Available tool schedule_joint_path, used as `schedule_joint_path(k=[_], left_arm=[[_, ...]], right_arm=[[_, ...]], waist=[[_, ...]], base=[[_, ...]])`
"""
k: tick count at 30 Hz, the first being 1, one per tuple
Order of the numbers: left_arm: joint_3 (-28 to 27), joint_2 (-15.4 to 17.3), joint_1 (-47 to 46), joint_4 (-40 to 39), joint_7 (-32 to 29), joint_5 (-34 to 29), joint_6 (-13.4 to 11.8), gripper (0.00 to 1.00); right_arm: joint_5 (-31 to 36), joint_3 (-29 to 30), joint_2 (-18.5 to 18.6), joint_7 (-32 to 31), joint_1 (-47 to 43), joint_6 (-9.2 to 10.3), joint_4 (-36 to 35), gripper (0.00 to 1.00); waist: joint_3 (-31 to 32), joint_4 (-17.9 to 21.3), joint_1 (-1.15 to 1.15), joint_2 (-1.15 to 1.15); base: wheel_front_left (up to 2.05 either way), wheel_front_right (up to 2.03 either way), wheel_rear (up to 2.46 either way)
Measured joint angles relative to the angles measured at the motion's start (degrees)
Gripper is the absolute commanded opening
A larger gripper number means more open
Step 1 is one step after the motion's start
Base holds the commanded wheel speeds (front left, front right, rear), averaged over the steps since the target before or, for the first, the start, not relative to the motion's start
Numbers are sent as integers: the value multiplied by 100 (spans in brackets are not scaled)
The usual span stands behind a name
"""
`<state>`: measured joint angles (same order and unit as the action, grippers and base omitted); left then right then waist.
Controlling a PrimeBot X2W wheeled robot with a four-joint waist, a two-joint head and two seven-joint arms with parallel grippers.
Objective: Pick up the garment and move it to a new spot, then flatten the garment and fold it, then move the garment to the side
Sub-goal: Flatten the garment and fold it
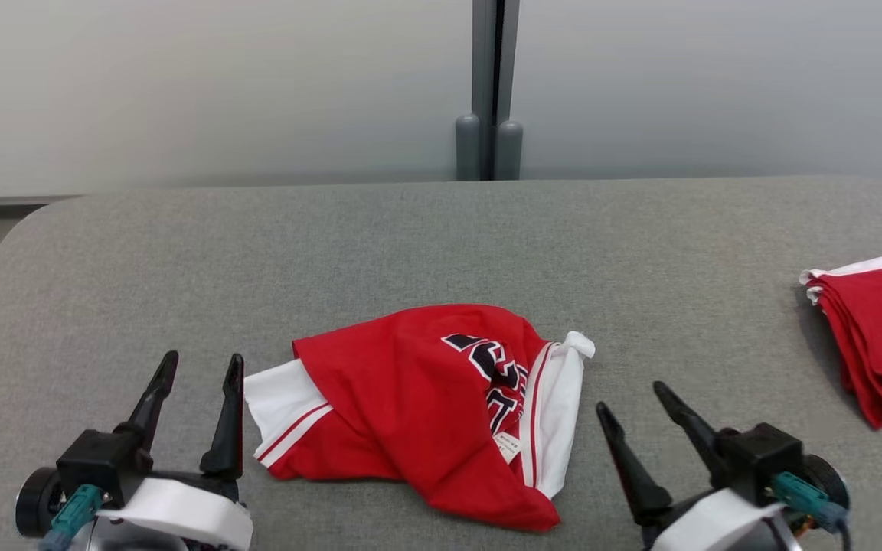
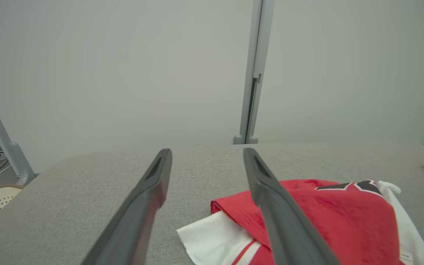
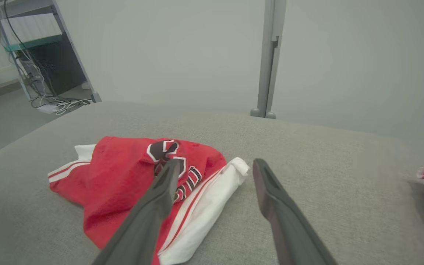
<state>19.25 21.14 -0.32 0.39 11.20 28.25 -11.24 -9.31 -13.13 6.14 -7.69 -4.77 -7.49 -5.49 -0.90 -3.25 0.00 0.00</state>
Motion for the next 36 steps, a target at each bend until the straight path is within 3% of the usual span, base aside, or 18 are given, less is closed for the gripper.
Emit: schedule_joint_path(k=[7, 14, 15, 16, 17, 18, 24, 30, 36], left_arm=[[146, -138, -485, -45, 53, -69, 102, 100], [212, -265, -738, 93, 177, -97, 194, 100], [212, -283, -755, 133, 194, -96, 209, 100], [208, -297, -774, 160, 202, -96, 211, 100], [198, -309, -800, 177, 221, -96, 212, 100], [189, -316, -830, 199, 241, -96, 219, 100], [181, -352, -873, 297, 294, -97, 271, 100], [131, -336, -940, 354, 322, -104, 303, 100], [97, -304, -941, 386, 344, -105, 311, 100]], right_arm=[[-250, -1337, 63, -86, 900, -1, 933, 100], [-276, -1635, 34, 75, 1533, -1, 1842, 100], [-276, -1639, 18, 122, 1599, -1, 1933, 95], [-275, -1638, 3, 144, 1658, -1, 1995, 47], [-276, -1640, -9, 174, 1706, -1, 2049, 13], [-282, -1638, -25, 213, 1753, -1, 2104, 0], [-475, -1258, -109, 598, 1761, -2, 1956, 0], [-901, 56, -208, 828, 1251, -1, 1563, 0], [-1430, 1106, -303, 898, 712, 0, 1712, 0]], waist=[[-448, -397, 0, 0], [-863, -746, 0, 0], [-911, -774, 0, 0], [-953, -795, 0, 0], [-990, -804, 0, 0], [-1022, -807, 0, 0], [-1092, -768, 0, 0], [-1130, -650, 0, 0], [-1183, -483, 0, 0]], base=[[0, 0, 0], [0, 0, 0], [0, 0, 0], [0, 0, 0], [0, 0, 0], [0, 0, 0], [0, 0, 0], [0, 0, 0], [0, 0, 0]])
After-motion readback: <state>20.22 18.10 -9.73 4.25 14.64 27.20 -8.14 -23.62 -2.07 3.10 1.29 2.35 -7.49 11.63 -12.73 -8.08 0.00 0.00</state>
